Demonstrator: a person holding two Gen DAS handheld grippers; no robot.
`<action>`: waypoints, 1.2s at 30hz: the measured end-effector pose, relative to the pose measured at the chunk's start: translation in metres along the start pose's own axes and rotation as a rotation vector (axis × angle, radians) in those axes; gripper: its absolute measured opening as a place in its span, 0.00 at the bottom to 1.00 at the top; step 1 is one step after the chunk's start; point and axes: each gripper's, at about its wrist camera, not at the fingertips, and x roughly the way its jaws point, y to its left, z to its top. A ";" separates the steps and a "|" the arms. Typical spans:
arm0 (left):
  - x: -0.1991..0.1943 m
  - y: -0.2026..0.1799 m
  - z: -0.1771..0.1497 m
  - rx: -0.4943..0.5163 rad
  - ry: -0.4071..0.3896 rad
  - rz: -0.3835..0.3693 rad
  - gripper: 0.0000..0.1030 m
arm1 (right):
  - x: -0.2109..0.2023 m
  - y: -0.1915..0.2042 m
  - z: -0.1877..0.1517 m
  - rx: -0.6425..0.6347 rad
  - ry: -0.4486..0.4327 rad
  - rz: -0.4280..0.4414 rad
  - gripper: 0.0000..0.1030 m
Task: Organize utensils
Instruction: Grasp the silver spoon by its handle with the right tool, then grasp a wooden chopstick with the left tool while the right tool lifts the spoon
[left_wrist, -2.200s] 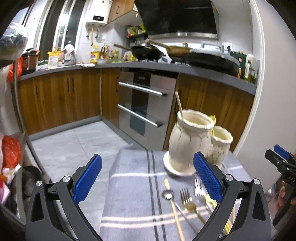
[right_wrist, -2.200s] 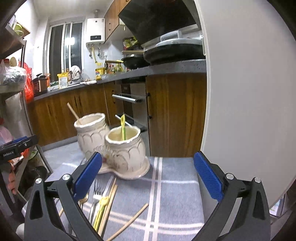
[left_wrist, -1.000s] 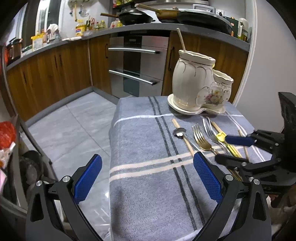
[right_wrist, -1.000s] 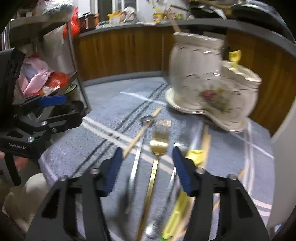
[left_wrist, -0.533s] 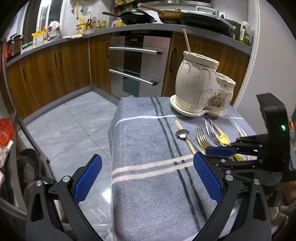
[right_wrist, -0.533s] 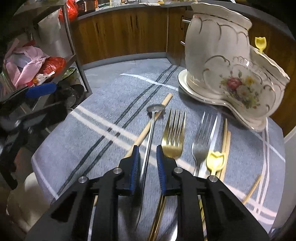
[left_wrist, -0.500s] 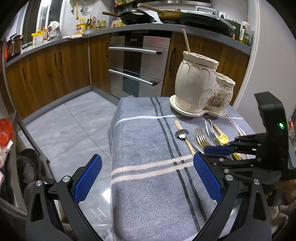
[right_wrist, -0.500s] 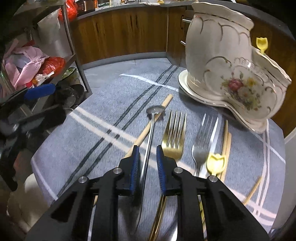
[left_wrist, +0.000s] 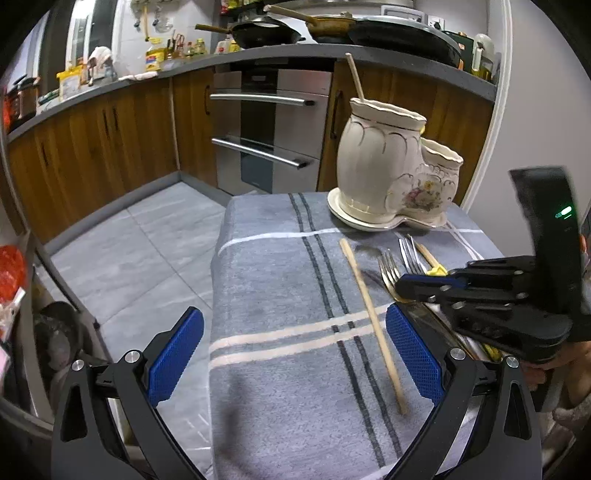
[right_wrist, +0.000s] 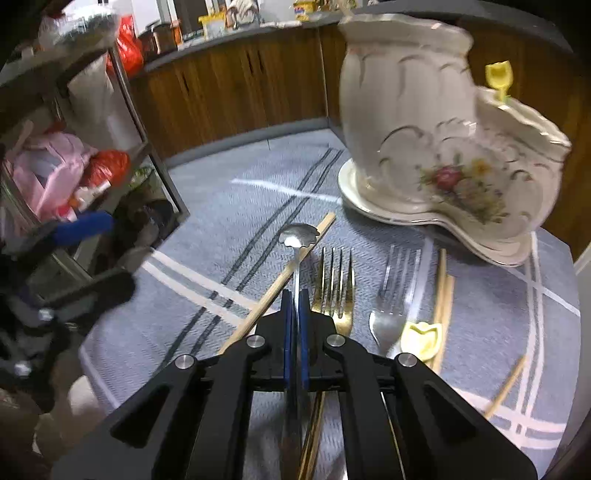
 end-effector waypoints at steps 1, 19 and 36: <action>0.001 -0.003 0.001 0.007 0.004 -0.001 0.95 | -0.007 0.000 0.000 0.002 -0.018 0.006 0.04; 0.051 -0.059 0.017 0.131 0.177 0.024 0.83 | -0.108 -0.046 -0.012 0.081 -0.254 0.005 0.01; 0.099 -0.064 0.039 0.137 0.332 0.035 0.17 | -0.119 -0.062 -0.023 0.104 -0.285 -0.010 0.01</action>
